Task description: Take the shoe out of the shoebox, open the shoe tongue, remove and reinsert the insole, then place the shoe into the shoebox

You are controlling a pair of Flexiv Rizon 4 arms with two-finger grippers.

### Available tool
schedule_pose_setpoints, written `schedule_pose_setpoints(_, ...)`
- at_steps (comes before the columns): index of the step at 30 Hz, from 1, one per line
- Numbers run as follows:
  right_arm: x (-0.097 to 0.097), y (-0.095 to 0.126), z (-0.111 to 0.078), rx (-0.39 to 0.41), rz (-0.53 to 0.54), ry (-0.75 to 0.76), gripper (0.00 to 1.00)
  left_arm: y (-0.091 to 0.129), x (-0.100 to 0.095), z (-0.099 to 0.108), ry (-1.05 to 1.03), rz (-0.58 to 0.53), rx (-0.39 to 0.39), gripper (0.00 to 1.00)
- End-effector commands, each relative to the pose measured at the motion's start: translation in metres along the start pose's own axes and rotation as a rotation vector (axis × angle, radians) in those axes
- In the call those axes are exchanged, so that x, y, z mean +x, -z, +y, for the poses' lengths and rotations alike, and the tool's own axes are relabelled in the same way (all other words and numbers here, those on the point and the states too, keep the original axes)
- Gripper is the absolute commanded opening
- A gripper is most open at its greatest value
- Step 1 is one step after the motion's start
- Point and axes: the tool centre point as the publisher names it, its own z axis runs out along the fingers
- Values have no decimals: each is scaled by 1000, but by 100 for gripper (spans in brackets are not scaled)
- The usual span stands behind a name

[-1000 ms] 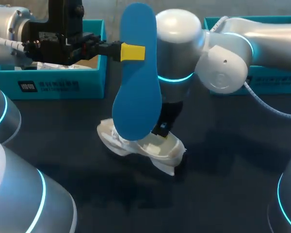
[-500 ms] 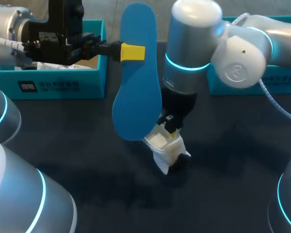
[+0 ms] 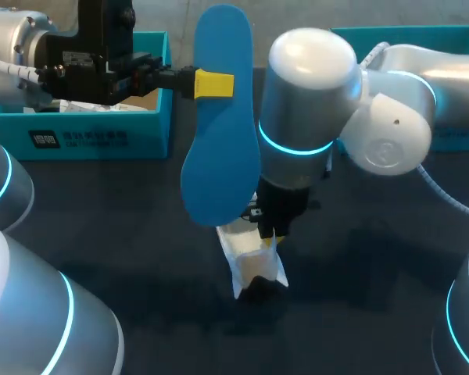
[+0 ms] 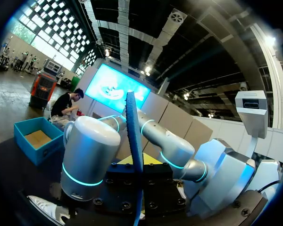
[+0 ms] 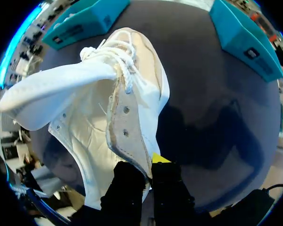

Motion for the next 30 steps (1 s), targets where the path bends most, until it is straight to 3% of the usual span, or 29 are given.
schedule_pose_setpoints(1, -2, 0, -3, -12, 4, -34, 0, -1, 0, 0, 1, -1, -3, 0)
schedule_pose_setpoints(8, -2, 0, -3, -12, 4, -34, 0, -1, 0, 0, 1, -1, -3, 0)
schedule_pose_setpoints(12, 4, -14, -3, -4, 25, -63, 0, -1, 0, 0, 1, -1, -3, 0)
schedule_pose_setpoints(19, 5, -24, -5, -31, 52, -191, 0, -1, 0, 0, 1, -1, -3, 0)
schedule_pose_setpoints(23, 6, -25, -7, -63, 73, -184, 0, -1, 0, 0, 1, -1, -3, 0)
schedule_pose_setpoints(30, 2, -34, 0, -48, 92, -161, 0, -1, 0, 0, 1, -1, -3, 0)
